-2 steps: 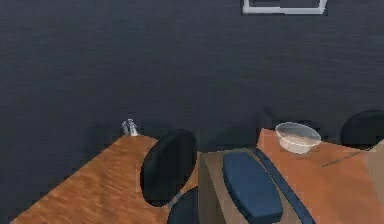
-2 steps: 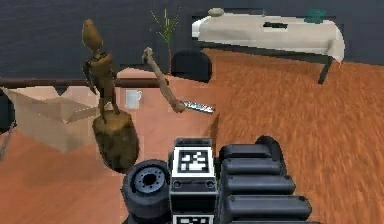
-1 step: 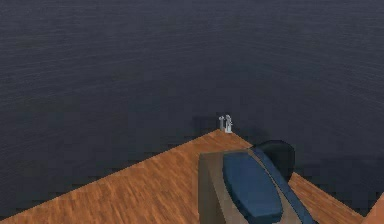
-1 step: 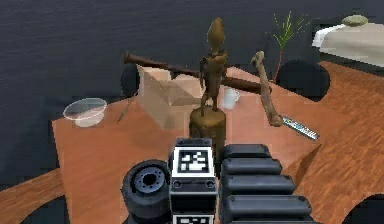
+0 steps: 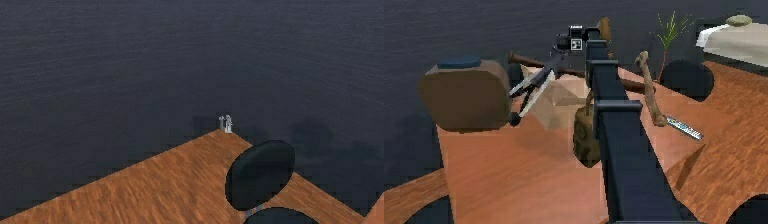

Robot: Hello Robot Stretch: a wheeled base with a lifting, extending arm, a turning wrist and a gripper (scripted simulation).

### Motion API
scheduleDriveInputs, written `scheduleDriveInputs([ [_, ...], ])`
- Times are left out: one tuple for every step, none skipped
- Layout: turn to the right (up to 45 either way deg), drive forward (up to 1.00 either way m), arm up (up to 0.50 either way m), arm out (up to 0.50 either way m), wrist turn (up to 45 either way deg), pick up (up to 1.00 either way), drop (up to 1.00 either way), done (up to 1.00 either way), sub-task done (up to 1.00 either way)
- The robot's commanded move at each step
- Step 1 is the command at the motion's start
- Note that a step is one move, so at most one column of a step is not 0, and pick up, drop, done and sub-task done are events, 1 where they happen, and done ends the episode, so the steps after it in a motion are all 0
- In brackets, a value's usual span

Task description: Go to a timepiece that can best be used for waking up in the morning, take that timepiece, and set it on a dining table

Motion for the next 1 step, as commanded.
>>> scheduleDriveInputs([
  [0.0,0.00,0.00,0.00,45.0,0.00,0.00,0.00,0.00],
])
